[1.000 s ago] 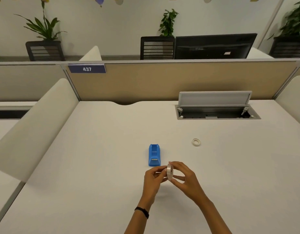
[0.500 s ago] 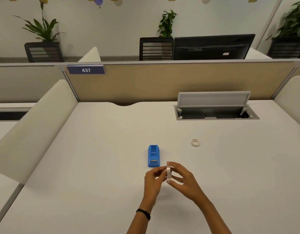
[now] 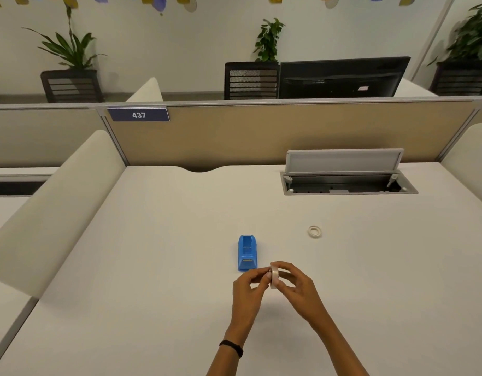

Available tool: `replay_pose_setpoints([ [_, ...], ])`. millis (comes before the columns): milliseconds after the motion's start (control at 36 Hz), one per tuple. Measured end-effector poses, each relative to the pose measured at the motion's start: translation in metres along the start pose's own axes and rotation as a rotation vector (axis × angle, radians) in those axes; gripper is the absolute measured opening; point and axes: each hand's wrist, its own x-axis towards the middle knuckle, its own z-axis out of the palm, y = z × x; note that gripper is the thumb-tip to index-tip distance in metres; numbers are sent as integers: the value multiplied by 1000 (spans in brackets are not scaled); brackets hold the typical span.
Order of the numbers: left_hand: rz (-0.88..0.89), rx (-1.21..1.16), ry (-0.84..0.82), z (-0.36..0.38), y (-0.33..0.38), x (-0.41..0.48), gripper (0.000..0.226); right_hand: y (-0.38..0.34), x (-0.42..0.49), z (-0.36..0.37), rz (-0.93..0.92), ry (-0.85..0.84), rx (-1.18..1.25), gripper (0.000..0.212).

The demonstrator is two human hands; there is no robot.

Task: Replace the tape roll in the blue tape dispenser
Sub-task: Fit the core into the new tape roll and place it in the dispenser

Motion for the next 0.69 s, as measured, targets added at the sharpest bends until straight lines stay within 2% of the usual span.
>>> replay_pose_setpoints([
  [111,8,-8,5,1,9,0,17,-4,1,-2,21,10,26,33],
  [333,-83,-111,69,7,11,-1,12,-16,-1,-7,62,27,89,32],
  [528,104,52,45,18,23,-3,15,-20,-3,-17,96,68,199,31],
  [694,140,104,7,20,21,-3,27,-20,-4,-20,115,67,207,31],
])
